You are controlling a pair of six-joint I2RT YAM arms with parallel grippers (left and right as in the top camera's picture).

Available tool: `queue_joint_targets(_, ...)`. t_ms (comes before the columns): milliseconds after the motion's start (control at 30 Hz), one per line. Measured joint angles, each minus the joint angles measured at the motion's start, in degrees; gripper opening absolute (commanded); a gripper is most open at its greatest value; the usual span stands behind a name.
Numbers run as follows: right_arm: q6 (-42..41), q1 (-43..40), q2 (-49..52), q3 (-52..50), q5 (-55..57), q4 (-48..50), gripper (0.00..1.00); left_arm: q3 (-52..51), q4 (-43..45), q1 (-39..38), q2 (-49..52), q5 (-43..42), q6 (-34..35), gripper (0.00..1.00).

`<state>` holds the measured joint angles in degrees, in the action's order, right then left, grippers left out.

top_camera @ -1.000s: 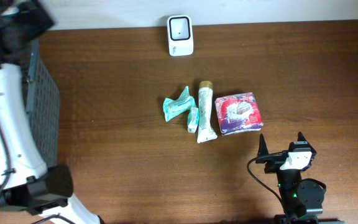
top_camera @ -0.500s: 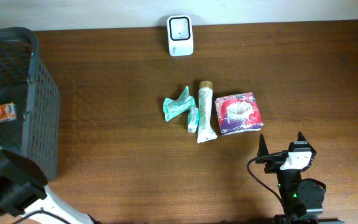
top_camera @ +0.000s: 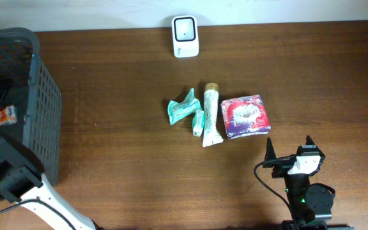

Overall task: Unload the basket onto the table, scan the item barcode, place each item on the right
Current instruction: 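Place the small green-white pack with the left gripper beside the tube, then reach the left gripper into the basket and grasp the small orange box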

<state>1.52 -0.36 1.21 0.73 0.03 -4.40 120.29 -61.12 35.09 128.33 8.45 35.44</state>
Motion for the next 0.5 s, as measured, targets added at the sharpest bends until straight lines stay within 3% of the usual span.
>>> queue_joint_targets(233,0.02,0.0,0.02,0.0,0.0,0.0,0.99,-0.59,7.96,0.0,4.55,0.48,7.02,0.98)
queue_joint_targets(400,0.0,0.0,0.02,0.0,0.0,0.0,0.99,-1.64,6.54,0.0,5.11,2.84,7.72,0.97)
queue_joint_targets(500,0.02,0.0,0.02,0.0,0.0,0.0,0.99,-1.66,6.38,0.0,5.57,2.78,7.74,0.85)
